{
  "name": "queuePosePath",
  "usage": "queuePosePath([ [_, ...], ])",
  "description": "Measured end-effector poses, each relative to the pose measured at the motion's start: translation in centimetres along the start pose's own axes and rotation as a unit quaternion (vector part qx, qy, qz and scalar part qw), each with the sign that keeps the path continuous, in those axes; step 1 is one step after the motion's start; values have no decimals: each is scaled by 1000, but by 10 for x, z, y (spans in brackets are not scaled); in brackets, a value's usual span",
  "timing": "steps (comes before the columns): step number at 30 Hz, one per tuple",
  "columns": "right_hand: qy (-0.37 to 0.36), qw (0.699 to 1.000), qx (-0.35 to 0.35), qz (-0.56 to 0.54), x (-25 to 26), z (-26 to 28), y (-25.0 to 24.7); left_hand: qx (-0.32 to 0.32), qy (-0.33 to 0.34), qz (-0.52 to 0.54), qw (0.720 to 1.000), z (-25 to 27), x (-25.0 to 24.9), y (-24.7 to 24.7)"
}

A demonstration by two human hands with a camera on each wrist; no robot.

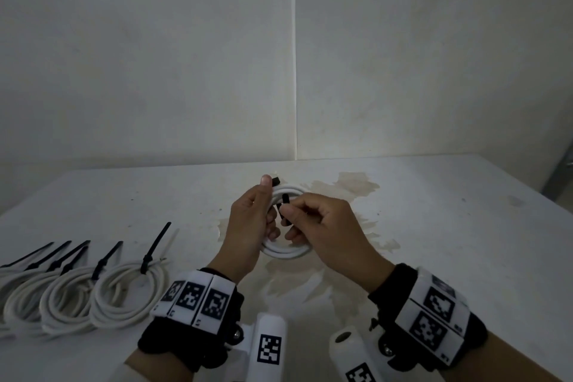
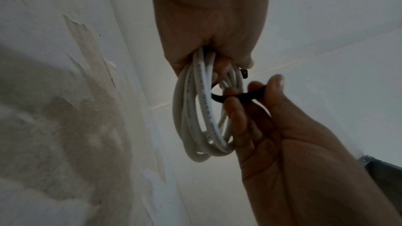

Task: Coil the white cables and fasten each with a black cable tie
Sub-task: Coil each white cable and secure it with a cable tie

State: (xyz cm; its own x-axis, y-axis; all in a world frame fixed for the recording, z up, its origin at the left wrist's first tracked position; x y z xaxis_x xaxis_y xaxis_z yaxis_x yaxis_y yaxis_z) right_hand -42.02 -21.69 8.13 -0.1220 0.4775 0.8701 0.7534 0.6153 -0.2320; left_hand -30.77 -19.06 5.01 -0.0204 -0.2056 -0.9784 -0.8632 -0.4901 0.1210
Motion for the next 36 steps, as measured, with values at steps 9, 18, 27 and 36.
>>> queuePosePath([
  [9, 66, 997, -48, 1, -4, -6, -11, -13, -14, -10, 1000, 4, 3, 4],
  [18, 105, 994, -35, 17, -7, -5, -10, -21, -19, -6, 1000, 7, 2, 1],
  [27, 118, 992, -38, 32, -3, -5, -10, -20, 4, -10, 1000, 10, -1, 3],
  [36, 122, 991, -47, 18, -3, -6, -12, -29, 2, 2, 1000, 9, -1, 0],
])
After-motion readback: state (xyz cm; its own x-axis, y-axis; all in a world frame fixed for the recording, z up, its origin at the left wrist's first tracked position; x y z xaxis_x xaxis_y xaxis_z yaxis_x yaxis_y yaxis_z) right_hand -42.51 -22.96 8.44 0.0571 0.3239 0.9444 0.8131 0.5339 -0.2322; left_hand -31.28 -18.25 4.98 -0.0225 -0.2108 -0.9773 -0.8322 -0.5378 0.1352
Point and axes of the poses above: each hand's wrist, its own z-axis away from the middle knuckle, its own y-axis out of the palm, x = y × z, the point moved 9 cm from there along -z, towards the middle knuckle, and after that the axes turned 2 degrees about x, right-handed, at the moved point
